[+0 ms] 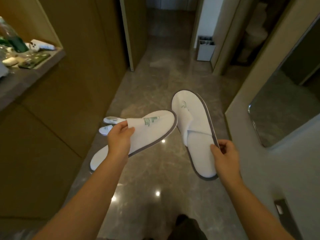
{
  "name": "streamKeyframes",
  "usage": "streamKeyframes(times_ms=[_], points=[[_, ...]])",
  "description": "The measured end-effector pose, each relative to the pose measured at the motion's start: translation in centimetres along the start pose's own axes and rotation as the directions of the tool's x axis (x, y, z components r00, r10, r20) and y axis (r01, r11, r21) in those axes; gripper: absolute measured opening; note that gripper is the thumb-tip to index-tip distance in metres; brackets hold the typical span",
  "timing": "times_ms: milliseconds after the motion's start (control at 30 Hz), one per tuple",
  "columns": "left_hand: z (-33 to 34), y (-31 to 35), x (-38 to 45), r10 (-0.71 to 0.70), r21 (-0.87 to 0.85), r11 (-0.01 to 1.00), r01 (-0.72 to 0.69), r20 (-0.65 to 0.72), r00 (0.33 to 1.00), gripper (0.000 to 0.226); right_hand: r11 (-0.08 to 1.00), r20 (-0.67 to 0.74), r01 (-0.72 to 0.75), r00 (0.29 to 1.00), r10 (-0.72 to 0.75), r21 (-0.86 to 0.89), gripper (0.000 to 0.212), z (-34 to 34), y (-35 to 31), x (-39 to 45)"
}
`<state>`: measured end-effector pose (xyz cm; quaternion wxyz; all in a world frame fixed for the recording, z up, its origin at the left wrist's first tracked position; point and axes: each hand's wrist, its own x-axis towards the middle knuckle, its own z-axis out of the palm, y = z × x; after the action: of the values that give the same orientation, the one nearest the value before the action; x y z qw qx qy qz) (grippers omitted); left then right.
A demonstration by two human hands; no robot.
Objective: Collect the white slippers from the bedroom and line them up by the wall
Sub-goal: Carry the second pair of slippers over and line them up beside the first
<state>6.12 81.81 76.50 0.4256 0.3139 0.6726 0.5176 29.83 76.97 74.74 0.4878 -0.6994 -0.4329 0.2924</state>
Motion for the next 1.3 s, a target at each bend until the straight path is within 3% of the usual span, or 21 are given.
streamKeyframes(times_ms=[200,400,600,800,1033,1300], points=[[8.4,2.3,14.3,-0.024,-0.022,1.000,0.022,-0.084,0.996,0.024,0.999,0.055,0.044,0.997,-0.045,0.031,0.010,6.9,-0.9,17.2],[15.6,6.2,27.8,-0.073,-0.068,0.996,0.056,-0.277,0.958,0.025,0.997,0.165,0.005,0.986,-0.018,0.081,0.010,15.4,-3.5,35.4],[19.1,8.6,39.0,-0.124,-0.104,0.991,0.089,-0.396,0.910,0.026,0.999,0.356,-0.021,0.934,0.009,0.029,0.010,24.9,-6.1,47.9],[21.3,8.7,54.3,-0.186,-0.188,0.976,0.106,-0.484,0.855,0.025,0.998,0.504,0.044,0.863,-0.020,-0.036,0.009,37.9,-8.7,60.6],[22.5,10.9,70.5,-0.313,-0.244,0.948,0.204,-0.595,0.741,0.024,0.992,0.610,0.070,0.793,0.008,-0.104,0.010,52.0,-12.5,72.1],[22.8,6.7,83.0,-0.428,-0.320,0.904,0.284,-0.675,0.601,0.019,0.965,0.754,0.131,0.652,0.088,-0.225,0.011,67.1,-9.1,80.8]])
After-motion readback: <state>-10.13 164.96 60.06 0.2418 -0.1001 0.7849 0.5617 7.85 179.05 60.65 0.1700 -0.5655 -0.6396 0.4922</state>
